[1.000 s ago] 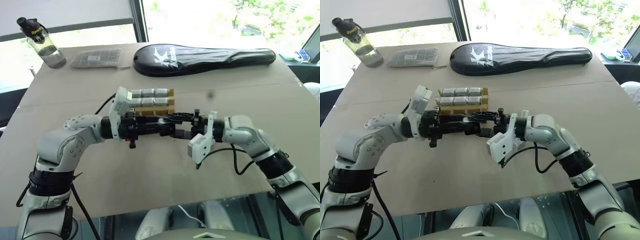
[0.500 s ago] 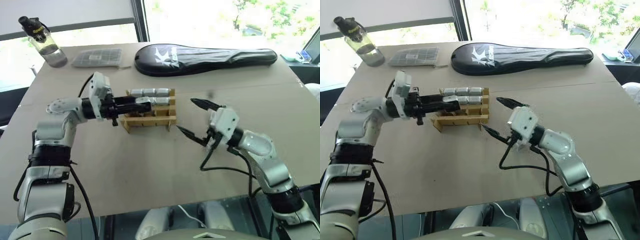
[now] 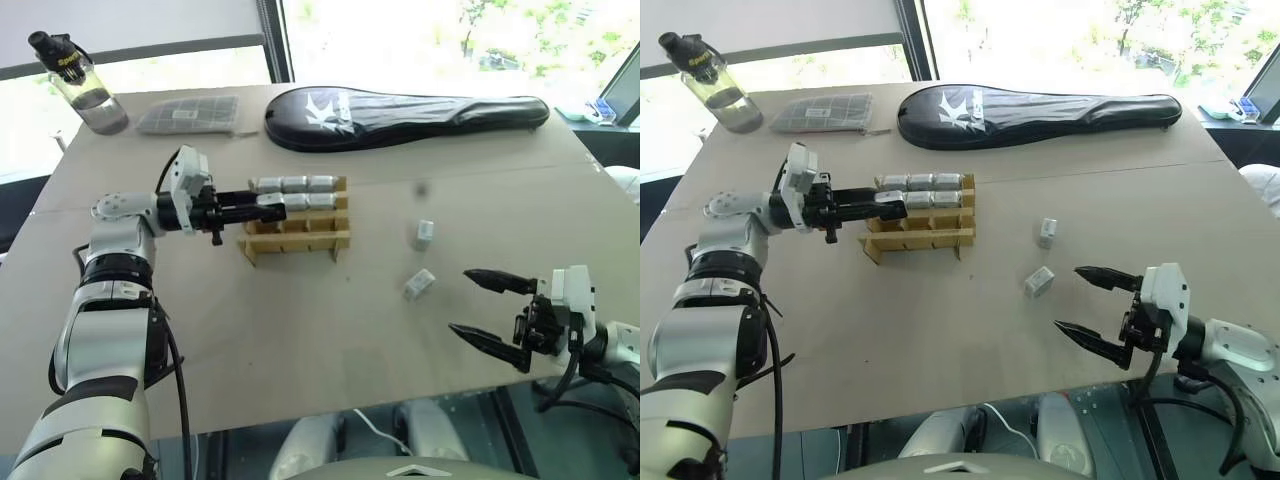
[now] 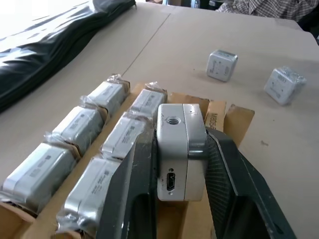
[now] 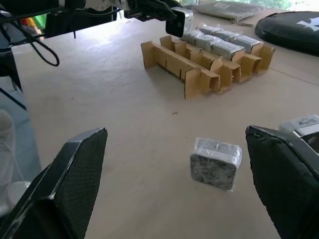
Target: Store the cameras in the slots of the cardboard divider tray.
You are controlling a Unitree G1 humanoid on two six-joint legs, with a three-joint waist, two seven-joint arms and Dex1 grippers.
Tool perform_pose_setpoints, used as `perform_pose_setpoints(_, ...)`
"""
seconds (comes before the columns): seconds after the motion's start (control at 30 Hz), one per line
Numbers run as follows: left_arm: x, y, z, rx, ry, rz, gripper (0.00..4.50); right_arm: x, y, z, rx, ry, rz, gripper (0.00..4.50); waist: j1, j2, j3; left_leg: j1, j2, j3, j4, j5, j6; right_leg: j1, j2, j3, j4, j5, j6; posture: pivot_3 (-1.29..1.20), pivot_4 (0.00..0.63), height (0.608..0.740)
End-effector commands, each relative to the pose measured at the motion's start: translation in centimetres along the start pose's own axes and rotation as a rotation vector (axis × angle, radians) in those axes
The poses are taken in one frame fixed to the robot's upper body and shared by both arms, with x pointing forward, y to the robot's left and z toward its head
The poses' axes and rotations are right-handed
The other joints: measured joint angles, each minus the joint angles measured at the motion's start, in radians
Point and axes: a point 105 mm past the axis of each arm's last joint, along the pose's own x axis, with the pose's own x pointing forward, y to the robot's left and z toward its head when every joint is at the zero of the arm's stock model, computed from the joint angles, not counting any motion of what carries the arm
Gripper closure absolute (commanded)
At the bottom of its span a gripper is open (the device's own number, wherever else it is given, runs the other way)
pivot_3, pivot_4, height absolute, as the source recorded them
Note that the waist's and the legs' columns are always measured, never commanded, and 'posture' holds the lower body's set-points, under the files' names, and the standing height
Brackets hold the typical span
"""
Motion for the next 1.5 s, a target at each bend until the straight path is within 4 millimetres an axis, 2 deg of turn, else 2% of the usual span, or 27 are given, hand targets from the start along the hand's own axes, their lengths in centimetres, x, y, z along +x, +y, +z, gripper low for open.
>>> perform_pose_setpoints(0.03,-0.6,0.3,0.3,0.054,0.028,0.008,3.79,0.5,0.8,1.4,-0.046,-0.033,0.037,0.09,0.001,0.000,0.000,-0.001,0.000,0.000,0.001,0.000,0.000,0.000,0.000,0.000,0.000,0.000,0.000,0.00,0.150,0.740)
perform_pose_setpoints(0.1,-0.7,0.1,-0.3,0.058,0.063,-0.001,3.79,0.6,0.8,1.5,-0.049,-0.040,0.036,0.09,0.001,-0.001,-0.001,-0.001,0.000,0.000,0.002,0.000,0.000,0.000,0.000,0.000,0.000,0.000,0.000,0.00,0.150,0.740)
perform_pose_setpoints(0.4,-1.3,0.8,0.9,0.053,0.006,0.040,3.79,0.5,1.0,1.6,-0.036,-0.047,0.029,0.09,0.012,-0.001,-0.001,-0.001,0.000,-0.001,0.003,0.000,0.000,0.000,0.000,-0.001,0.000,0.000,0.000,0.00,0.150,0.740)
perform_pose_setpoints(0.53,-1.6,0.8,0.4,0.057,0.053,0.042,3.79,0.4,0.9,1.6,-0.035,-0.044,0.022,0.09,0.013,-0.002,-0.001,-0.002,0.000,-0.001,0.003,0.000,0.000,0.000,0.000,-0.001,0.000,0.000,0.000,0.00,0.150,0.740)
perform_pose_setpoints(0.77,-0.3,0.1,-0.9,0.072,0.094,-0.007,3.79,0.5,0.9,1.8,-0.040,-0.048,0.016,0.09,0.016,-0.002,-0.001,-0.002,-0.001,-0.001,0.003,0.000,0.000,0.000,0.000,-0.001,0.000,0.000,0.000,0.00,0.150,0.740)
perform_pose_setpoints(1.13,1.8,0.0,-1.3,0.183,0.164,-0.048,3.79,0.5,0.8,2.0,-0.047,-0.049,-0.003,0.09,0.020,-0.005,-0.003,-0.002,-0.001,-0.001,0.005,0.000,0.000,0.001,-0.001,-0.002,0.001,0.000,0.001,0.00,0.150,0.740)
perform_pose_setpoints(1.3,2.0,-0.1,-1.1,0.230,0.208,-0.087,3.79,0.5,0.9,2.0,-0.047,-0.052,-0.014,0.09,0.021,-0.006,-0.004,-0.001,-0.001,-0.002,0.005,0.000,0.000,0.002,-0.001,-0.003,0.001,0.000,0.001,0.00,0.150,0.740)
perform_pose_setpoints(1.5,1.8,0.0,-0.7,0.194,0.195,-0.090,3.79,0.6,0.9,2.0,-0.049,-0.055,-0.022,0.09,0.019,-0.006,-0.004,-0.001,-0.001,-0.002,0.005,0.000,0.000,0.002,-0.001,-0.003,0.001,0.000,0.001,0.00,0.150,0.740)
